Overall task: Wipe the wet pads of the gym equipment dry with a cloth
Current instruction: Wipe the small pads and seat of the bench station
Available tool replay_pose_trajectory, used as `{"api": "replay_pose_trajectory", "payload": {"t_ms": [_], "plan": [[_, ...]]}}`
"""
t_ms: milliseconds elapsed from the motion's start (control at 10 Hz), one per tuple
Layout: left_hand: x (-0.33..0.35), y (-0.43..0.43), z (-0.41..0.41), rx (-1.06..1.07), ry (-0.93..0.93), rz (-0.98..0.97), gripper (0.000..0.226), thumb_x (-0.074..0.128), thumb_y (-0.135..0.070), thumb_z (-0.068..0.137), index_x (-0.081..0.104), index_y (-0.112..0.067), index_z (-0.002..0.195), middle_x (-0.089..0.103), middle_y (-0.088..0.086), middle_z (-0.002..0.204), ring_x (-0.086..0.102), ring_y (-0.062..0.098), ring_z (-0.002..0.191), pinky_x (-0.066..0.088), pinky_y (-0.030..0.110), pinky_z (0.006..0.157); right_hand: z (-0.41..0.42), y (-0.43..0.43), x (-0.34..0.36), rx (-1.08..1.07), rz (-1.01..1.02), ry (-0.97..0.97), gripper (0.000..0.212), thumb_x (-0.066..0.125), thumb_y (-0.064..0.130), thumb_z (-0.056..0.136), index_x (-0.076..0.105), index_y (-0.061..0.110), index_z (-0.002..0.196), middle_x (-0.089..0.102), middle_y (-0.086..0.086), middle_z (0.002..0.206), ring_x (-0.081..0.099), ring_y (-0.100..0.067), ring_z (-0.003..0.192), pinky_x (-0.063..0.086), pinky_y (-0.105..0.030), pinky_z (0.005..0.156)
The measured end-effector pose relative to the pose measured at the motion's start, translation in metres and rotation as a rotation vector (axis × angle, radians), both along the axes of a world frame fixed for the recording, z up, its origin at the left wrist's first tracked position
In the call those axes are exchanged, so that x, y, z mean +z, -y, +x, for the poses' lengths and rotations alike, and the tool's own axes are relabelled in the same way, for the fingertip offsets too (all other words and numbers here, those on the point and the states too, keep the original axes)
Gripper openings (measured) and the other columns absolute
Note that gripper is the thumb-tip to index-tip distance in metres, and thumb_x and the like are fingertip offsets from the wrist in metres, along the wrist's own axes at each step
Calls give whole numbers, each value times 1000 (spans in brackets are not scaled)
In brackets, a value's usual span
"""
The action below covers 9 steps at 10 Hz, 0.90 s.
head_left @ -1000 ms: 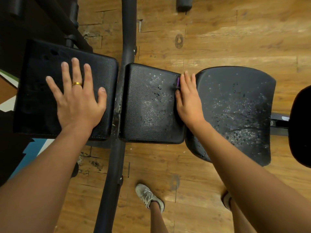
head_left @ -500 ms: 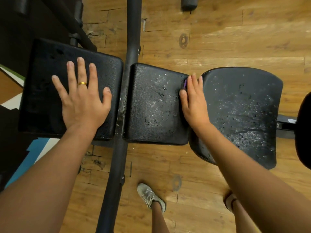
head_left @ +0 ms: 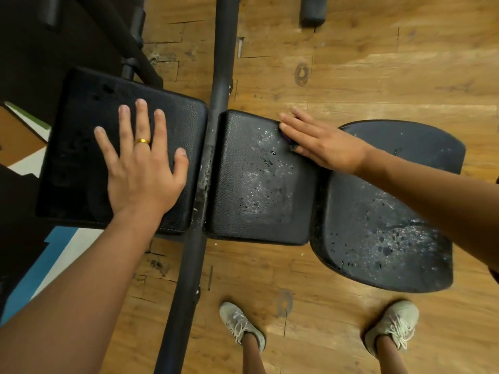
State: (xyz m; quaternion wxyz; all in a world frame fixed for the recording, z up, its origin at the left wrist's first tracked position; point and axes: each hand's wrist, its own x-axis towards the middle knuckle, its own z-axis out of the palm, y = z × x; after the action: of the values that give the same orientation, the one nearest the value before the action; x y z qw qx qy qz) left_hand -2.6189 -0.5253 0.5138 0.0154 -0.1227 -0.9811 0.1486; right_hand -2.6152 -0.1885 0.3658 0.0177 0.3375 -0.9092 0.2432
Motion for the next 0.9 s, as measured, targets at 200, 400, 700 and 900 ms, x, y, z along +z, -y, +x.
{"api": "replay_pose_trajectory", "payload": {"t_ms": [200, 400, 700, 900], "plan": [[0, 0, 0, 4, 6, 0, 70, 22, -48, 101, 18, -11, 160, 9, 15, 168, 2, 34, 156, 5, 66, 121, -29, 26, 19, 92, 9, -17, 53, 34, 27, 110, 33, -2, 154, 25, -18, 164, 13, -39, 154, 13, -37, 126], [-2, 0, -1, 3, -3, -7, 69, 25, -47, 102, 20, -10, 160, 10, 16, 168, 3, 35, 156, 5, 66, 120, -5, -15, 5, 63, 64, 38, 54, 35, 26, 110, 28, 1, 157, 20, -13, 166, 10, -37, 155, 21, -48, 124], [-1, -2, -1, 6, 10, -28, 69, 24, -46, 101, 19, -10, 160, 10, 16, 168, 3, 35, 155, 7, 67, 120, -59, 78, 54, 103, -21, 26, 55, 29, 32, 110, 28, 2, 157, 23, -15, 165, 10, -38, 154, 18, -45, 126], [-1, -1, 0, -3, 4, -10, 69, 24, -46, 101, 19, -9, 160, 10, 17, 168, 3, 36, 155, 6, 67, 120, -20, 41, 24, -69, -79, 65, 53, 33, 27, 110, 31, 1, 155, 27, -14, 164, 12, -38, 154, 19, -46, 126]]}}
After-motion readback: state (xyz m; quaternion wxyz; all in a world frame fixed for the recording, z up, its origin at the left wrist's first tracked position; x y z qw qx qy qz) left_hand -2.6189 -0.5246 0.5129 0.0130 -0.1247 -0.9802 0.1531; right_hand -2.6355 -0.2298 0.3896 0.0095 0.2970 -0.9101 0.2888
